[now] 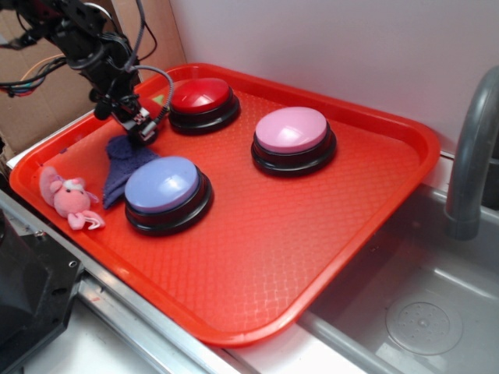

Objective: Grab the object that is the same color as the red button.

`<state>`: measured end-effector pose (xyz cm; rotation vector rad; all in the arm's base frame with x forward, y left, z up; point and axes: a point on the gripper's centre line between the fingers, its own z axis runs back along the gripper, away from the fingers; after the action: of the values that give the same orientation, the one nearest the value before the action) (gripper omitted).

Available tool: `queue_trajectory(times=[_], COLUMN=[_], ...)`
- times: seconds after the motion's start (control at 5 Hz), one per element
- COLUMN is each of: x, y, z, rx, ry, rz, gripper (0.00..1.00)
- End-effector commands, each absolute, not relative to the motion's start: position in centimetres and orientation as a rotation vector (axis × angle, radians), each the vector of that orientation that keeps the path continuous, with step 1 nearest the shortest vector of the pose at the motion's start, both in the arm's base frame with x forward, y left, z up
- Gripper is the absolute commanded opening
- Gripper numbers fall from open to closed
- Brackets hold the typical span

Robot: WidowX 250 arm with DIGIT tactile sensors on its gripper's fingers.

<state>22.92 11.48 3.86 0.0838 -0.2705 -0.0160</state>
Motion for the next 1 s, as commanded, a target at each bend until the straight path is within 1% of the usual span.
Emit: queue_trajectory(times=[0.0, 0.2, 0.4, 0.6, 0.8], x=[23.1, 22.7, 22.0, 20.7, 19.8], y=[9.5, 6.3, 3.7, 1.5, 0.5], z=[12.5, 15.2, 16.3, 16.4, 16.5], rx=[0.055, 0.059, 0.011, -0.017, 0.004], ry=[-0.273, -0.257, -0.228, -0.173, -0.174], rz=[0.096, 0.099, 0.116, 0.114, 0.159], gripper=[0.00, 0.00, 0.00, 0.00, 0.00])
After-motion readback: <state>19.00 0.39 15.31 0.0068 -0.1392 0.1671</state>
